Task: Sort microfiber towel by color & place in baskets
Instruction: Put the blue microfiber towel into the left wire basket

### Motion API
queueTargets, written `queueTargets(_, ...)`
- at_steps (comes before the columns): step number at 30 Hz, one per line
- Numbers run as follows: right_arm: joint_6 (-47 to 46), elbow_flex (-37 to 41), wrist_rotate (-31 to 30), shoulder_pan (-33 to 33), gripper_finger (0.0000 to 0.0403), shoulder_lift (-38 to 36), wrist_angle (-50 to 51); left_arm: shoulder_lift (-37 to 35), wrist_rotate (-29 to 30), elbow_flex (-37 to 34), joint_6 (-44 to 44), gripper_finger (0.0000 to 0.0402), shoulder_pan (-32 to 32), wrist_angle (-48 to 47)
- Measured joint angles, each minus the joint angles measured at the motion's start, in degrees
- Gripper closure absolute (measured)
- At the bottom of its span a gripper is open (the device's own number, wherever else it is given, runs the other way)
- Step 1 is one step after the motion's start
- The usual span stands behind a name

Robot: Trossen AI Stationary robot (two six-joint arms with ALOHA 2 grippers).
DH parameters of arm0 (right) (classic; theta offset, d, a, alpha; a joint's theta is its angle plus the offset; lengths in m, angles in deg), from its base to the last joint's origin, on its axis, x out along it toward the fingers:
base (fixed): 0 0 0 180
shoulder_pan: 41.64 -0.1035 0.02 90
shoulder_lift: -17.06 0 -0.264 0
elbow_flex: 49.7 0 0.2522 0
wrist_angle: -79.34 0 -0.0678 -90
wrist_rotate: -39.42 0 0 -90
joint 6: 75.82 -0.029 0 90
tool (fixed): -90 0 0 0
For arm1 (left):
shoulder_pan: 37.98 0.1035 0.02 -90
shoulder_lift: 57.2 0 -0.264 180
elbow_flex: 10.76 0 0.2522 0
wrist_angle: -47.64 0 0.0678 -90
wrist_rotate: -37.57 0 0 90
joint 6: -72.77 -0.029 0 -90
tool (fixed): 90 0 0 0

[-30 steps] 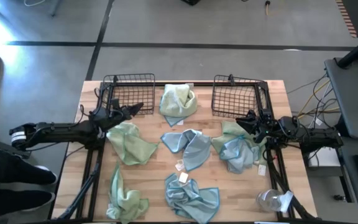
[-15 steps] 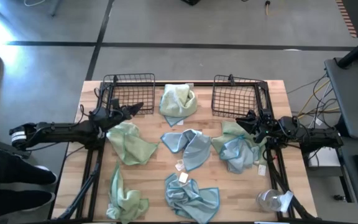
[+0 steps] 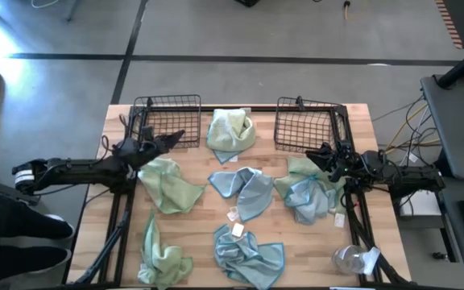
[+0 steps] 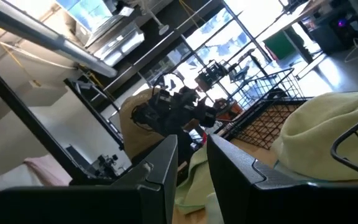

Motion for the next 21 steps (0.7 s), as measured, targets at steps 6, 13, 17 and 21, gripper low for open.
queueTargets(6,0.0,0.0,0.0,0.0,0.0321,0.0,-0.3,0.0,-4.9,0.0,-0.2,0.0242,0.0,2.6)
queueTargets(13,-9.4,0.0,0.0,0.0,0.0321,0.1,-0.4,0.4,-19.0,8.0,-10.2,0.0242,0.0,3.5)
queueTargets(17,-11.5,0.0,0.0,0.0,0.0321,0.1,-0.4,1.5,-29.2,17.7,-20.3,0.0242,0.0,-4.8)
queueTargets(21,-11.6,0.0,0.0,0.0,0.0321,0.1,-0.4,3.2,-36.4,29.8,-31.5,0.0242,0.0,-22.8)
